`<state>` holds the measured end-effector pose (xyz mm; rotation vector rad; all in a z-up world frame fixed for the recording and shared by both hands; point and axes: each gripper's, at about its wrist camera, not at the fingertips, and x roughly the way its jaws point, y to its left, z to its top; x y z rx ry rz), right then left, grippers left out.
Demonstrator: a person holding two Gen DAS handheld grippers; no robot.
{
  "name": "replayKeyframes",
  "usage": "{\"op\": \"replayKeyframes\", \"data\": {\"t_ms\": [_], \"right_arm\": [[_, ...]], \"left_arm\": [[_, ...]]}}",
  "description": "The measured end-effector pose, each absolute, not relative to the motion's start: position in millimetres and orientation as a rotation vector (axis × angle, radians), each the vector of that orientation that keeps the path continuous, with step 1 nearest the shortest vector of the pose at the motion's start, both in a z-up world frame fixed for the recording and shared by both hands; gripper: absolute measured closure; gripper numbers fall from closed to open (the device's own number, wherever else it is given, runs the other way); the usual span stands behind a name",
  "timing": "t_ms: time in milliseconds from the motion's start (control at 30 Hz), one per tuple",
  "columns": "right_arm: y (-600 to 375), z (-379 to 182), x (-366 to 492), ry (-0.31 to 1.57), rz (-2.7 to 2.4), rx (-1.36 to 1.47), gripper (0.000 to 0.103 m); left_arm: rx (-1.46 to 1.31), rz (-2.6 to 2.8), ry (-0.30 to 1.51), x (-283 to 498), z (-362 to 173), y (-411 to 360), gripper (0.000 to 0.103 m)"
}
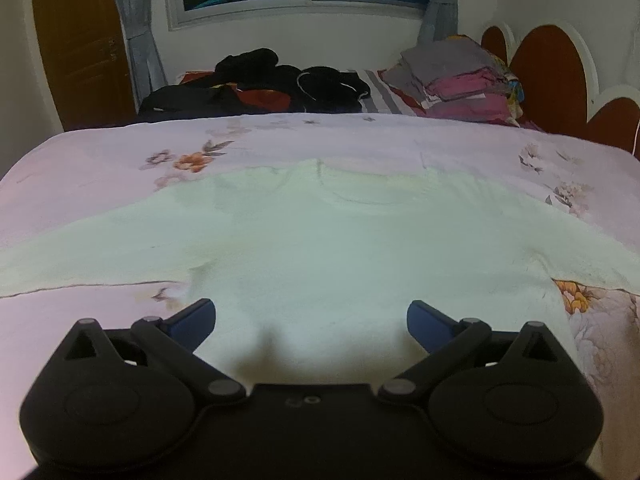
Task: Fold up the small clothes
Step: 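Reach the right tool to a sweater sleeve cuff and grasp it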
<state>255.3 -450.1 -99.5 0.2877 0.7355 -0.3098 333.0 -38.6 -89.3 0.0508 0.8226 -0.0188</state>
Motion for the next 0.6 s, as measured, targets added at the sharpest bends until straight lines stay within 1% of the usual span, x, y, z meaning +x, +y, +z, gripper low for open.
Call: {"op": "replayKeyframes", "data": {"t_ms": [233,433,467,500,533,567,600], "right_arm": [[-536.2,-132.8,267.7,0.795,-0.46,0.4,0.031],[-570.6,-149.8,276.4,0.788,-0.504,0.492,0.031],[-573.9,-150.3,279.3,0.775,-0.507,0.494,0.032],[-575.3,-150.2,281.9,0.769,-0.51,0.493,0.044],[-577.1,-150.4,284.3,0.762,-0.512,0.491,0.052],[-580.5,-151.5,287.0,0.755,-0.52,0.497,0.064],[-583.9,-152.4,288.4,0.743,-0.528,0.504,0.067]], "left_arm": [[0.079,-0.004,0.845,351.8,-101.4,-61.5,0.002],[0.11,0.017,0.859,357.9,-106.9,-68.4,0.002],[0.118,0.02,0.859,358.4,-107.4,-70.3,0.002],[0.125,0.023,0.859,358.7,-107.9,-71.1,0.002],[0.13,0.026,0.86,359.1,-108.4,-71.8,0.002],[0.132,0.026,0.862,359.8,-108.8,-72.1,0.002],[0.133,0.027,0.865,360.7,-109.1,-72.1,0.003]]}}
